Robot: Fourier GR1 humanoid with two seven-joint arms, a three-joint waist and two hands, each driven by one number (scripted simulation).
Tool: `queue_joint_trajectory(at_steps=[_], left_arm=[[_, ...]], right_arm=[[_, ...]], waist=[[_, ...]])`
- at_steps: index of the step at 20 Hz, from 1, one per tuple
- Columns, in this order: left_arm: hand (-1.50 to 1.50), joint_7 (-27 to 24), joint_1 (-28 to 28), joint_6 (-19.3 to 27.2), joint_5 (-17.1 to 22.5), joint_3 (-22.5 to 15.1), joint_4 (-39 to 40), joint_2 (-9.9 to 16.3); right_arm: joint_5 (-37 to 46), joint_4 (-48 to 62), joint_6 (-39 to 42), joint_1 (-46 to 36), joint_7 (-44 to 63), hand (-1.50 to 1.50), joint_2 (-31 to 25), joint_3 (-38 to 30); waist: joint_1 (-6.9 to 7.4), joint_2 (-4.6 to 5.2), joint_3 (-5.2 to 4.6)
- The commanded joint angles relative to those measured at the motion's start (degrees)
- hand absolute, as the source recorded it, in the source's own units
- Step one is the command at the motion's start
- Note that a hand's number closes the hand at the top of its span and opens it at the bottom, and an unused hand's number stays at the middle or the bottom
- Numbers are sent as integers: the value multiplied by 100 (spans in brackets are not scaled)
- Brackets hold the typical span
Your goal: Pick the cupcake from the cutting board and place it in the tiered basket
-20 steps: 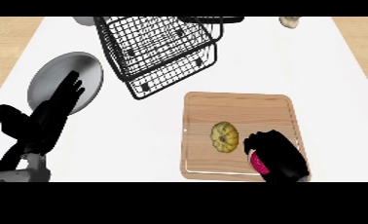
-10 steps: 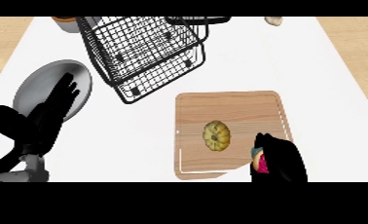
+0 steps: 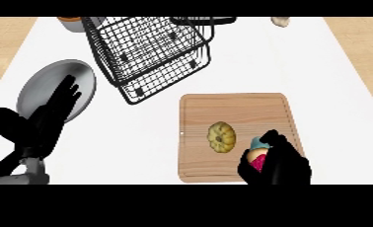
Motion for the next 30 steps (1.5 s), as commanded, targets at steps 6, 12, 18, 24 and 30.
queue_joint_trajectory(at_steps=[6, 12, 18, 24, 30], left_arm=[[0, 35, -259, -85, -75, -121, 87, -2], [0, 45, -309, -96, -79, -193, 84, -93], [0, 35, -294, -173, -112, -383, -28, -183], [0, 111, -558, -170, -132, -443, 49, -232], [0, 97, -769, -191, -205, -422, 196, -168]], right_arm=[[1852, -1277, 39, -1118, 2019, 150, 163, 1856], [1408, -1064, 702, -2271, 2546, 150, 156, 1957], [497, -407, 784, -3511, 2453, 150, 161, 1187], [-230, 417, 682, -4650, 2449, 150, 163, 353], [-887, 1469, 517, -5709, 2473, 150, 163, -280]], waist=[[245, 68, 6], [437, 123, 6], [675, 170, 4], [802, 195, 7], [890, 221, 5]])
